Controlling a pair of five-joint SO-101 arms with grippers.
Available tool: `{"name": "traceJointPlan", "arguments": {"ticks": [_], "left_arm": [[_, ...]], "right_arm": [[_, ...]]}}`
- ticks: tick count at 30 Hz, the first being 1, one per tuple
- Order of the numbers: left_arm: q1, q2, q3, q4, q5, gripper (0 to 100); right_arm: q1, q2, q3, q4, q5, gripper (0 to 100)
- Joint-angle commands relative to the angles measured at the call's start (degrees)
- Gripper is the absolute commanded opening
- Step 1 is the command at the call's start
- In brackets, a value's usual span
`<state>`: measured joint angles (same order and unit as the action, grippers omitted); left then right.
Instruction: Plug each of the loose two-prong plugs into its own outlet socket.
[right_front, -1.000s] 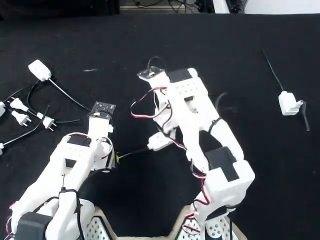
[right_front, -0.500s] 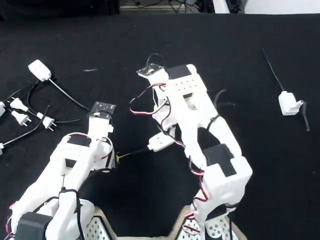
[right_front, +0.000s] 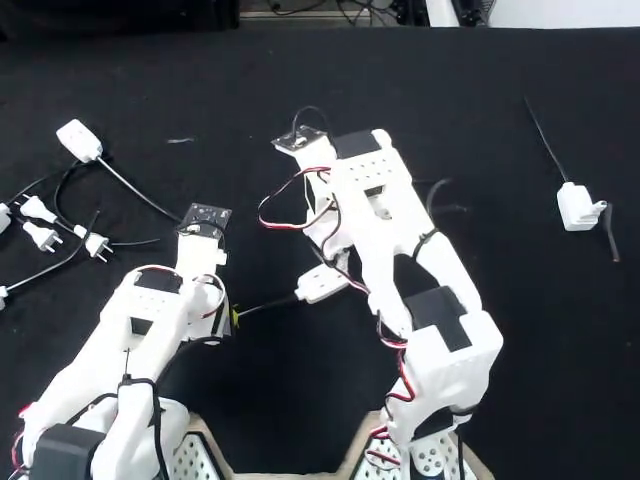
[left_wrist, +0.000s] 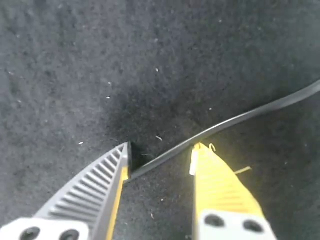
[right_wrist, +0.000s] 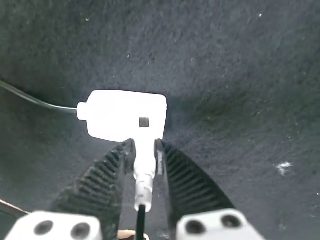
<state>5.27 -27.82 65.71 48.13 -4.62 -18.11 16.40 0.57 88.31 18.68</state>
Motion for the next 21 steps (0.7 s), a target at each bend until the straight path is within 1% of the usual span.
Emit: {"name": "traceJointPlan", "arguments": {"ticks": [1, 7, 11, 15, 18, 21], "left_arm": [[-0.2, 0.3, 0.0, -2.3, 1.0, 20], [-0.2, 0.3, 0.0, -2.3, 1.0, 20], [-0.3, 0.3, 0.0, -2.3, 1.0, 20], [-0.2, 0.3, 0.0, -2.3, 1.0, 20], [-0.3, 0.3, 0.0, -2.3, 1.0, 20], [-0.4, 0.3, 0.0, -2.3, 1.0, 20]], "right_arm": [[-0.8, -0.6, -2.0, -0.5, -0.4, 1.1], [-0.7, -1.5, -2.0, 1.2, -0.5, 1.1], [-0.1, -7.9, 0.8, 0.9, -0.5, 1.1], [0.1, -13.3, 7.1, -2.5, -0.4, 1.1], [0.1, -13.2, 9.8, -5.5, -0.5, 1.1], [0.1, -10.9, 9.8, -6.2, -0.5, 1.1]]}}
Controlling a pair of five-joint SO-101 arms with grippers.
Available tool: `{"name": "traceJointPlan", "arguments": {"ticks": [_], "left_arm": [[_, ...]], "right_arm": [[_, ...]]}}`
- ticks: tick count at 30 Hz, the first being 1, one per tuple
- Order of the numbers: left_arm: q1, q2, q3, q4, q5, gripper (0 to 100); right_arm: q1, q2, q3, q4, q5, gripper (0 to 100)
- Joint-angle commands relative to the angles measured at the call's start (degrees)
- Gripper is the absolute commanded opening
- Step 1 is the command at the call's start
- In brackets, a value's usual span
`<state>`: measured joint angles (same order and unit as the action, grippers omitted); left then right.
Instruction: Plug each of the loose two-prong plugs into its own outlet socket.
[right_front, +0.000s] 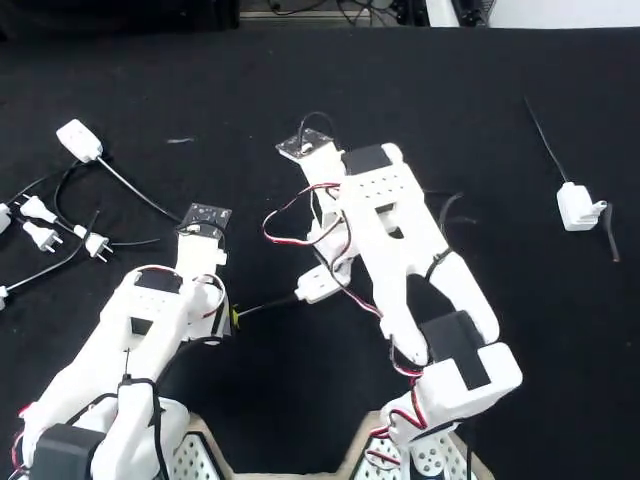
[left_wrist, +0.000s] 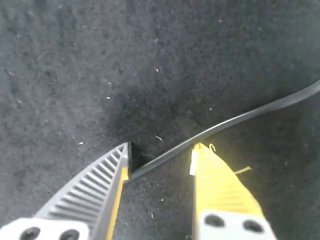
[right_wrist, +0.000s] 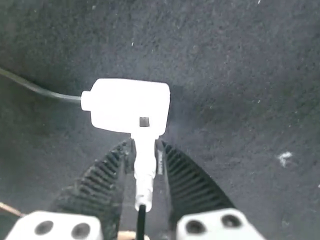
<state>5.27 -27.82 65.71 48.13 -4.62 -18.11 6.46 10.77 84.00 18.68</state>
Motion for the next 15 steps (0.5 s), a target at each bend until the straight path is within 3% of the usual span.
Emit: {"name": "traceJointPlan", "arguments": {"ticks": [1, 15], "left_arm": [[-0.4, 0.3, 0.0, -2.3, 1.0, 20], [-0.2, 0.3, 0.0, -2.3, 0.8, 20]], "right_arm": [[0.2, -0.1, -0.7, -1.8, -0.5, 1.1], [2.4, 5.6, -5.3, -0.5, -0.3, 1.1]]}}
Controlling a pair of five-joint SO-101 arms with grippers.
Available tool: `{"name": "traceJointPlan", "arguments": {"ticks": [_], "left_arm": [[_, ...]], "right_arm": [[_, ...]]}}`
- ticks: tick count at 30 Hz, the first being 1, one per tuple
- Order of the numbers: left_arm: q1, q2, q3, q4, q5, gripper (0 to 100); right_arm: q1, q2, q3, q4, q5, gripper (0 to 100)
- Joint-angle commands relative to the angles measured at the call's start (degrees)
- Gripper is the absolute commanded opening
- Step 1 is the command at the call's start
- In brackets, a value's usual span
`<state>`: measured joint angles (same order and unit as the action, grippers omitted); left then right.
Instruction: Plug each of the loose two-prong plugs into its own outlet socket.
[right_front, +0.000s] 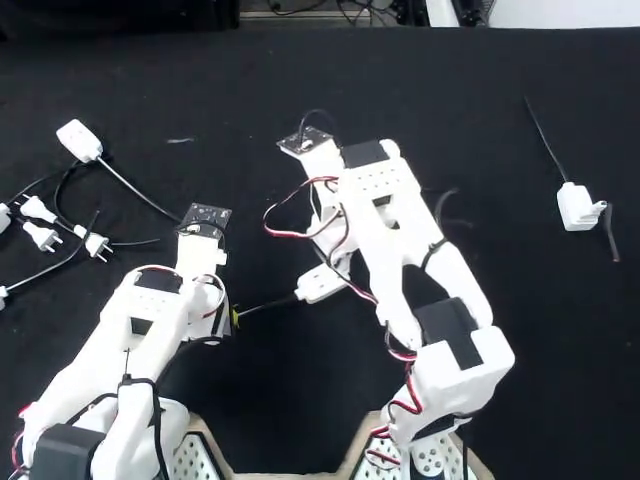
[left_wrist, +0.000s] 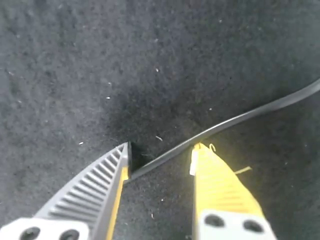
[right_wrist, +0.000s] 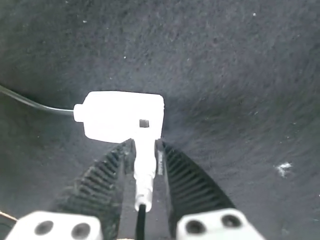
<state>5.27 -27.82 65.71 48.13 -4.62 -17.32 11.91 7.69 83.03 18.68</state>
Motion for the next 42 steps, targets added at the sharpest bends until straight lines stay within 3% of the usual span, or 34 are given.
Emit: {"name": "traceJointPlan", "arguments": {"ticks": [1, 42], "left_arm": [[-0.2, 0.3, 0.0, -2.3, 0.8, 20], [0.0, 0.3, 0.0, -2.3, 0.7, 20]], "right_arm": [[1.6, 0.0, -2.5, 1.1, -0.2, 1.1], [-4.6, 5.3, -4.2, -3.3, -1.4, 1.1]]}}
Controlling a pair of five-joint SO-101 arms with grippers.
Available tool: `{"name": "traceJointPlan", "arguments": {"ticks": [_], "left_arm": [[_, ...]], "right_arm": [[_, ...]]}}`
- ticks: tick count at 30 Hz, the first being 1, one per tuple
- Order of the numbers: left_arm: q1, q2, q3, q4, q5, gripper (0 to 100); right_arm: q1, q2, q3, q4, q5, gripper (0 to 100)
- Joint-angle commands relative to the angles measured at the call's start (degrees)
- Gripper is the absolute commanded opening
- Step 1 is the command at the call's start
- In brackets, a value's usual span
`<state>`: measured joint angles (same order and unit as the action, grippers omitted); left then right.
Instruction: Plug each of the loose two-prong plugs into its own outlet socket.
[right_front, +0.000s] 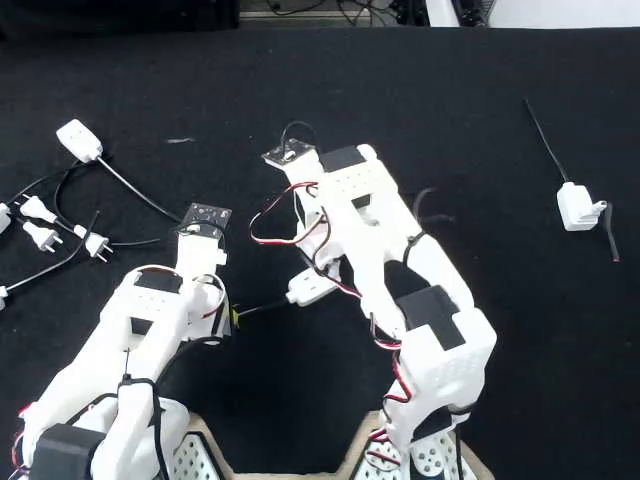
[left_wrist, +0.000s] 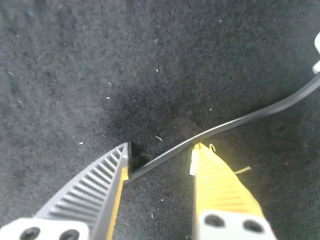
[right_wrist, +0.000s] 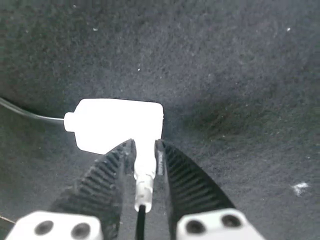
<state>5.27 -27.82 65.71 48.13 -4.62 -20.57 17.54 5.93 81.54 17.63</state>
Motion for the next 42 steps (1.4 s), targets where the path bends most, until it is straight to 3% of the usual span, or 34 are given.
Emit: {"name": "traceJointPlan", "arguments": {"ticks": [1, 12, 19, 29, 34, 37, 42], "left_arm": [[0.0, 0.3, 0.0, -2.3, 0.7, 20], [-0.1, 0.3, 0.0, -2.3, 0.7, 20], [-0.1, 0.3, 0.0, -2.3, 0.6, 20], [-0.4, 0.3, 0.0, -2.3, 0.8, 20], [-1.0, 0.3, 0.0, -2.3, 0.9, 20], [-5.1, 0.3, -0.3, -2.2, 1.1, 20], [-13.8, 0.3, -1.1, -2.2, 5.7, 20]], "right_arm": [[-1.7, -0.3, -2.4, -1.8, -0.4, 1.1], [-4.9, -0.4, -2.5, -3.1, -0.4, 2.3], [-5.0, -1.9, -2.8, -3.0, -0.4, 20.2], [-6.6, -16.0, -2.5, -2.6, 0.5, 17.0], [-10.4, -17.7, -2.5, -1.1, 11.2, 17.0], [-11.6, -17.7, -1.9, 0.0, 21.1, 17.2], [-11.2, -17.6, 0.2, 0.4, 30.4, 17.7]]}}
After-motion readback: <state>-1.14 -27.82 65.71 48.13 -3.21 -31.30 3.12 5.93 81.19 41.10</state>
